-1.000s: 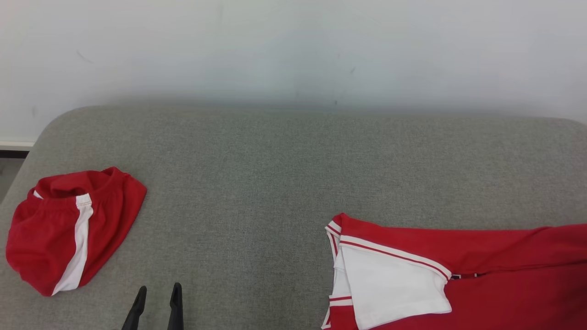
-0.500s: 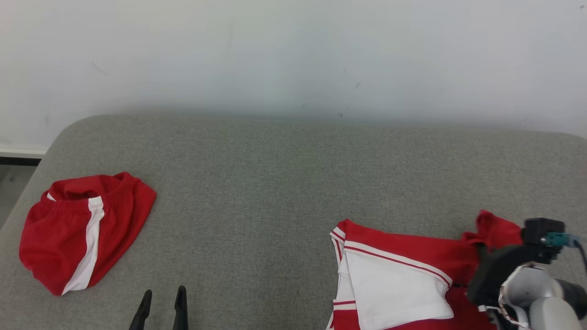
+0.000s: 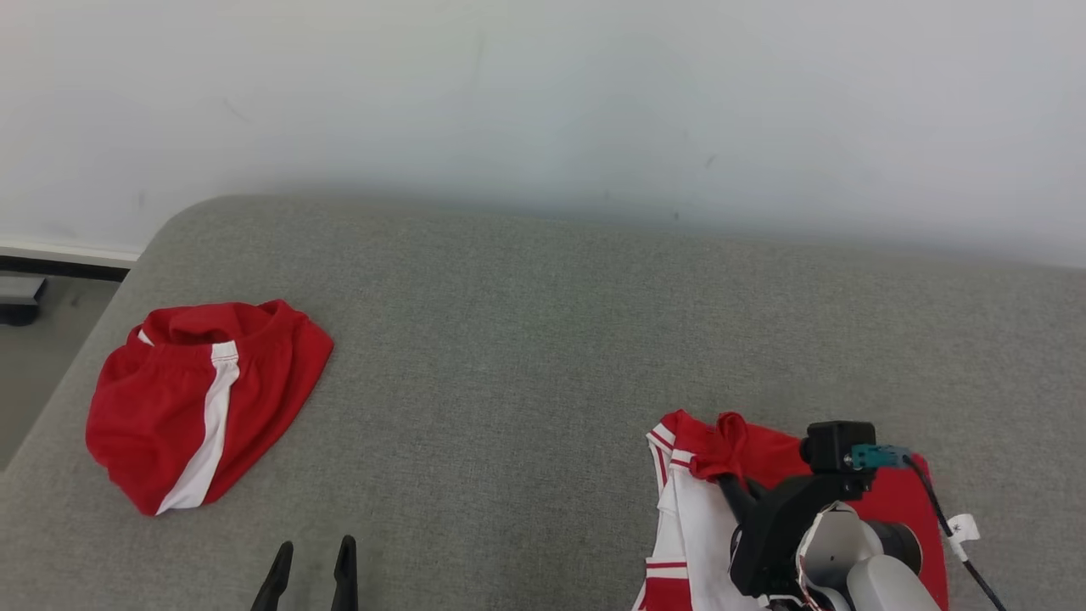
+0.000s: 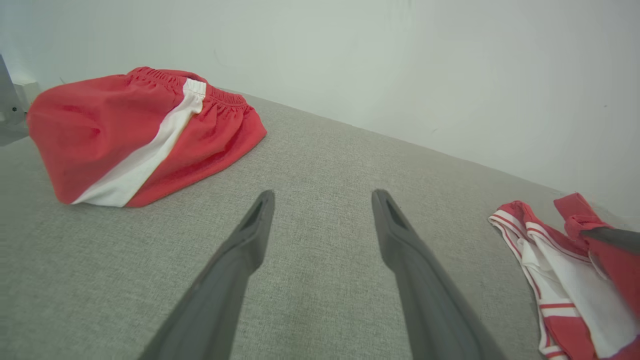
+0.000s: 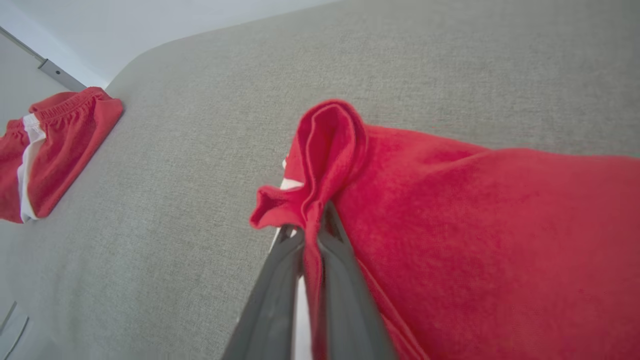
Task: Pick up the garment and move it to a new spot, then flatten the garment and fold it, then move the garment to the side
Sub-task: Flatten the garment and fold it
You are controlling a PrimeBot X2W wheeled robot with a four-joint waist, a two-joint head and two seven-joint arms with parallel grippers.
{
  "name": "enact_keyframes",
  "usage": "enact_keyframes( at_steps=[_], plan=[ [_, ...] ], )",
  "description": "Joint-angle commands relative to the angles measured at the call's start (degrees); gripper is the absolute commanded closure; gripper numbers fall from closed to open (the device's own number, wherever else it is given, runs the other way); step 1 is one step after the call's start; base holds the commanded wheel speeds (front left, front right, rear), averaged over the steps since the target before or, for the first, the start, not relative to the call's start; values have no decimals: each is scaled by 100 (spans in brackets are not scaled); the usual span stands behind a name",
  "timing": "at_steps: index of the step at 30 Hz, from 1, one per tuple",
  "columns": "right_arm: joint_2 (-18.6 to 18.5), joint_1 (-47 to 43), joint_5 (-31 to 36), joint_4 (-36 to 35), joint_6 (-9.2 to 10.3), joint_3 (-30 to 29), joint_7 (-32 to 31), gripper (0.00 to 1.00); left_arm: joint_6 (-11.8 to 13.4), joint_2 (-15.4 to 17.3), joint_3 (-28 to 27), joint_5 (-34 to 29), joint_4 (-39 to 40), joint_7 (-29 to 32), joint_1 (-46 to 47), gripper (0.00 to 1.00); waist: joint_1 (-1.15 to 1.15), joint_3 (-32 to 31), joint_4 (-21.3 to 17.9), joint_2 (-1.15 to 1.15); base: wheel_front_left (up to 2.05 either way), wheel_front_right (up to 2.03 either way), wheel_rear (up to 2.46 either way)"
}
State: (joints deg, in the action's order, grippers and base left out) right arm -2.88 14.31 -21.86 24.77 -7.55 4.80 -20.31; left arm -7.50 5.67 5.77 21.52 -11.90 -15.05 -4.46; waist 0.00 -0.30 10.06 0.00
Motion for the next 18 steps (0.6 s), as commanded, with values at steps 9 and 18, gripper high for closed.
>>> enact_keyframes(
  at_steps=[9, 18],
  plan=[
    [0, 126, -178, 516, 9, 236, 298, 0, 9, 36, -12, 70, -5, -16, -92, 0, 0, -10, 141, 0, 0, 0, 0],
    [-15, 175, -380, -186, 10, 277, 598, 0, 9, 27, -92, 67, 9, -16, -118, 0, 0, -51, 15, 0, 0, 0, 0]
  ],
)
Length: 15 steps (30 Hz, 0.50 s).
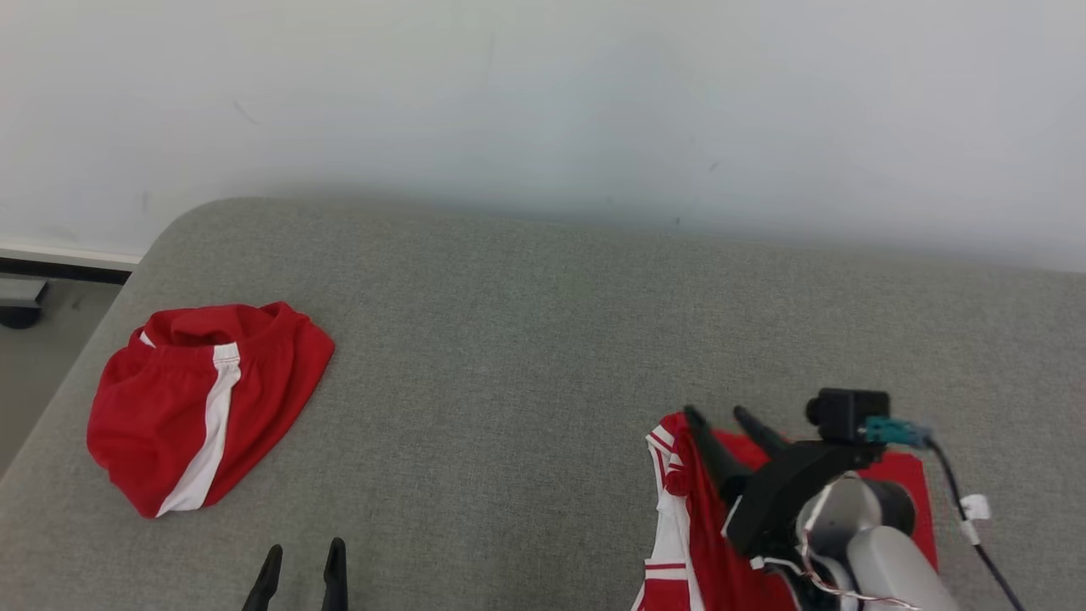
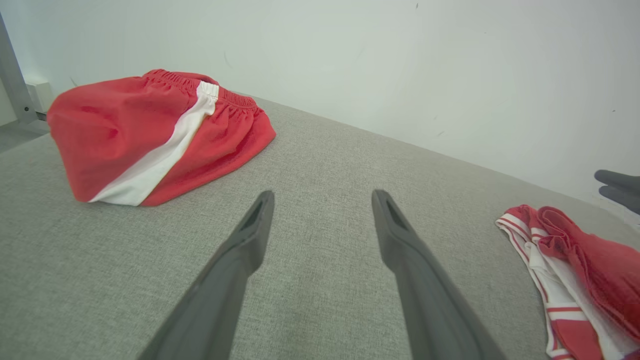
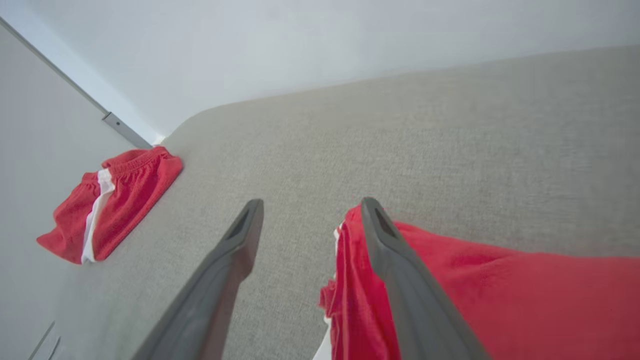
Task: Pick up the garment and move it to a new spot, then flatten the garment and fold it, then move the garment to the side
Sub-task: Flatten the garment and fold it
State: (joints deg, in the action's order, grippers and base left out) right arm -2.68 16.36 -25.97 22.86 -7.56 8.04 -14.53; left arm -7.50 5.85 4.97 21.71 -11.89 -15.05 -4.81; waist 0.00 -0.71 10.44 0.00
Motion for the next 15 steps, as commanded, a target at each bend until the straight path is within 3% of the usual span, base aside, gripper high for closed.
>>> enact_keyframes(
  at_steps=[1, 8, 15],
  plan=[
    [-37, -87, 140, -129, 11, -190, 43, 0, 9, 6, -28, 42, 17, -16, -94, 0, 0, -14, -39, 0, 0, 0, 0],
    [-88, -847, 1306, -1017, 11, -1339, -227, 0, 9, -41, -52, -2, 68, -16, -69, 0, 0, -22, -91, 0, 0, 0, 0],
    [-41, -1696, 1989, -1341, 11, -1599, -87, 0, 9, -70, -60, 14, 56, -16, -24, 0, 0, 26, -130, 0, 0, 0, 0]
  ],
)
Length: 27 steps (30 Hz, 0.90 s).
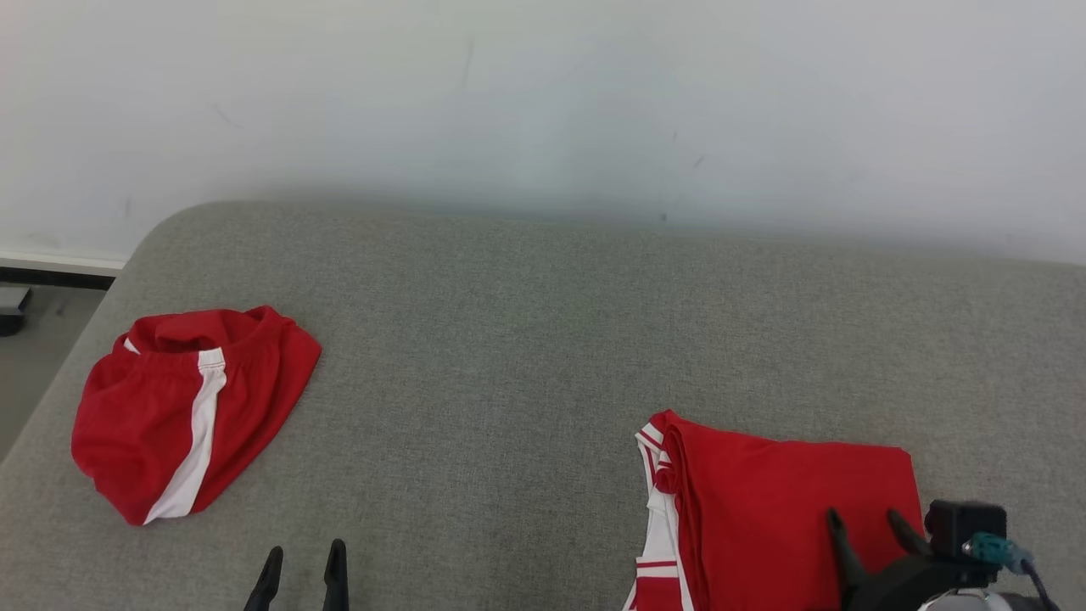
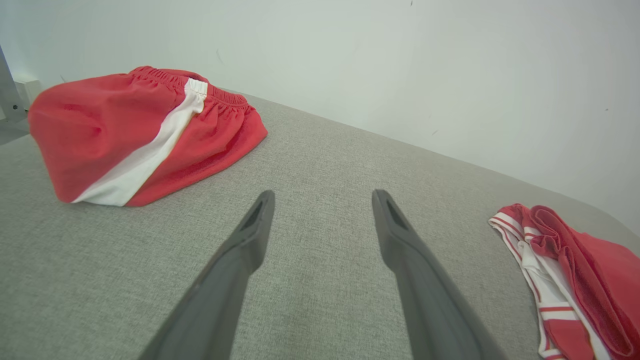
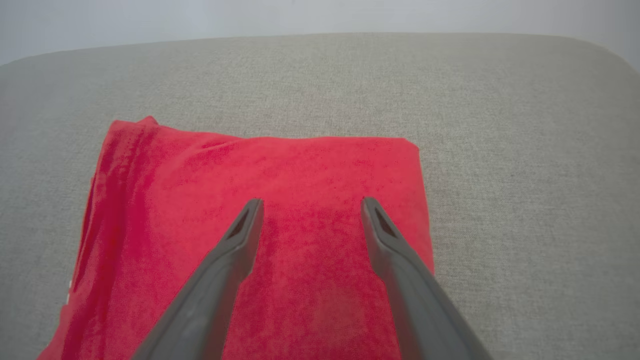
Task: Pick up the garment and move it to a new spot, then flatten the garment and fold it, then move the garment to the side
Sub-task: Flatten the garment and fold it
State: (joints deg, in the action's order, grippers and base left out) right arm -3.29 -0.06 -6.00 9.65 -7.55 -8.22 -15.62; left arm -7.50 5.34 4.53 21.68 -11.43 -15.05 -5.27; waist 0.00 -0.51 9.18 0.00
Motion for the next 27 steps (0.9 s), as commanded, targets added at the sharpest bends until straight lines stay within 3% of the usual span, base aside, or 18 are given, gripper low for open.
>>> enact_keyframes(
  at_steps=[1, 8, 18, 19, 20, 21, 22, 23, 24, 27],
  plan=[
    [27, -118, -53, -37, 9, 102, 50, 0, 9, -20, -15, 19, 7, -16, 31, 0, 0, 14, -8, 0, 0, 0, 0],
    [36, -513, -395, -284, 10, 1249, 43, 0, 8, -10, 1, 15, -23, -16, 54, 0, 0, 52, -21, 0, 0, 0, 0],
    [44, -652, -102, -394, 9, 1987, -229, 0, 8, -1, -4, 33, -37, -16, 72, 0, 0, 134, -12, 0, 0, 0, 0],
    [40, -638, -59, -366, 10, 2021, -251, 5, 8, -4, 6, 38, -43, -16, 71, 0, 0, 141, -11, 0, 0, 0, 0],
    [40, -618, -5, -349, 10, 2038, -268, 35, 8, -5, 13, 43, -51, -16, 73, 0, 0, 145, -8, 0, 0, 0, 0],
    [40, -618, -5, -349, 10, 2038, -268, 35, 8, -5, 13, 43, -51, -16, 73, 0, 0, 145, -8, 0, 0, 0, 0],
    [40, -590, 50, -327, 9, 2057, -292, 60, 8, -7, 24, 49, -57, -16, 76, 0, 0, 148, -5, 0, 0, 0, 0],
    [40, -568, 101, -302, 10, 2094, -292, 76, 8, -9, 32, 54, -62, -16, 83, 0, 0, 149, -2, 0, 0, 0, 0],
    [41, -546, 155, -271, 10, 2115, -297, 100, 8, -9, 35, 57, -67, -16, 89, 0, 0, 150, 0, 0, 0, 0, 0],
    [42, -464, 206, -174, 10, 2227, -324, 100, 8, -8, 52, 66, -82, -16, 101, 0, 0, 150, 5, 0, 0, 0, 0]
  ],
)
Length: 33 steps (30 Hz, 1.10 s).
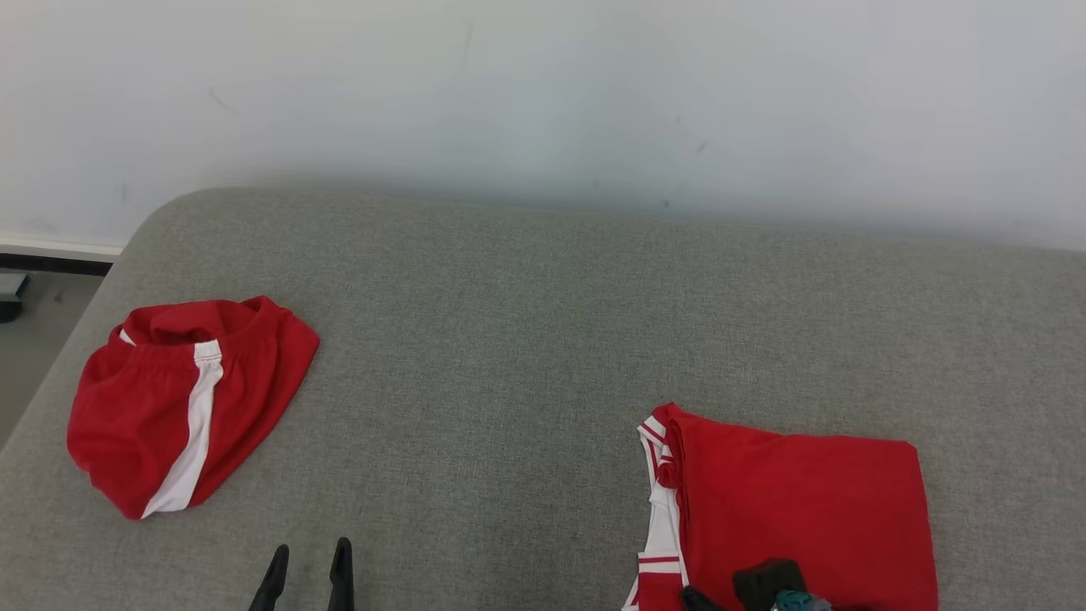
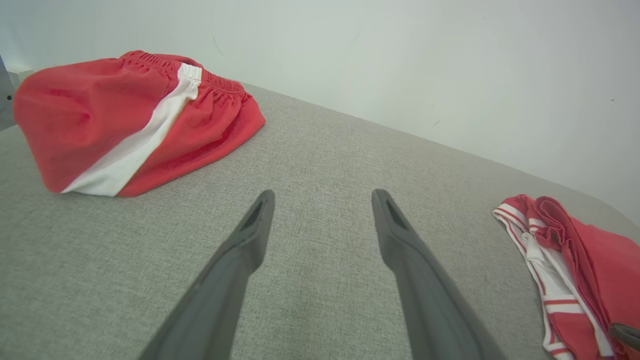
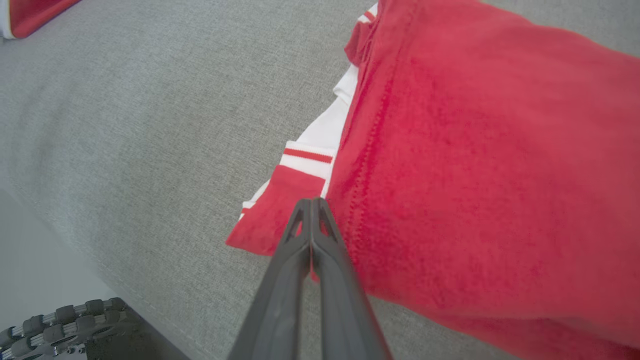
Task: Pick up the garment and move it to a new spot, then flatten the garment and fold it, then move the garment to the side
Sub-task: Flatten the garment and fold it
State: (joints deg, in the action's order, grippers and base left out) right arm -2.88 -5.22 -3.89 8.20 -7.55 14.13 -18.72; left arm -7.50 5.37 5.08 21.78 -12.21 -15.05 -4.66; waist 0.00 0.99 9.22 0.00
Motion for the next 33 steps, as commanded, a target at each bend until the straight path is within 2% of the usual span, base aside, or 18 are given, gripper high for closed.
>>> enact_keyframes(
  at_steps=[1, 7, 11, 12, 13, 20, 25, 30, 31, 33],
  plan=[
    [0, 86, 30, -1, 10, 30, 1, 100, 8, -9, 2, 63, -8, -16, 43, 0, 0, 0, 2, 0, 0, 0, 0],
    [0, 330, -102, 75, 10, 337, 125, 100, 8, 15, 20, 81, -22, -16, 60, 0, 0, 9, -2, 0, 0, 0, 0],
    [0, 375, -134, 47, 10, 342, 126, 100, 8, 26, 63, 86, -33, -16, 74, 0, 0, 1, 15, 0, 0, 0, 0],
    [0, 343, -70, 6, 10, 301, 101, 52, 8, 27, 71, 85, -33, -16, 76, 0, 0, 1, 20, 0, 0, 0, 0],
    [-1, 289, -38, -42, 10, 220, 87, 0, 8, 27, 77, 89, -34, -16, 76, 0, 0, 0, 24, 0, 0, 0, 0],
    [1, -227, 337, -412, 10, -315, 80, 0, 8, 15, 40, 107, -38, -16, 4, 0, 0, -14, -3, 0, 0, 0, 0],
    [1, -336, 468, -409, 10, -243, 130, 0, 8, 10, 53, 97, -43, -16, 27, 0, 0, 11, -72, 0, 0, 0, 0],
    [0, -173, 721, -123, 10, -111, 245, 0, 8, 8, 96, 88, -57, -16, 83, 0, 0, 49, -72, 0, 0, 0, 0],
    [0, -158, 762, -76, 10, -111, 261, 6, 8, 7, 104, 88, -61, -16, 88, 0, 0, 53, -61, 0, 0, 0, 0],
    [0, -136, 761, 7, 10, -124, 325, 29, 8, 5, 119, 101, -69, -16, 92, 0, 0, 59, -39, 0, 0, 0, 0]
  ],
)
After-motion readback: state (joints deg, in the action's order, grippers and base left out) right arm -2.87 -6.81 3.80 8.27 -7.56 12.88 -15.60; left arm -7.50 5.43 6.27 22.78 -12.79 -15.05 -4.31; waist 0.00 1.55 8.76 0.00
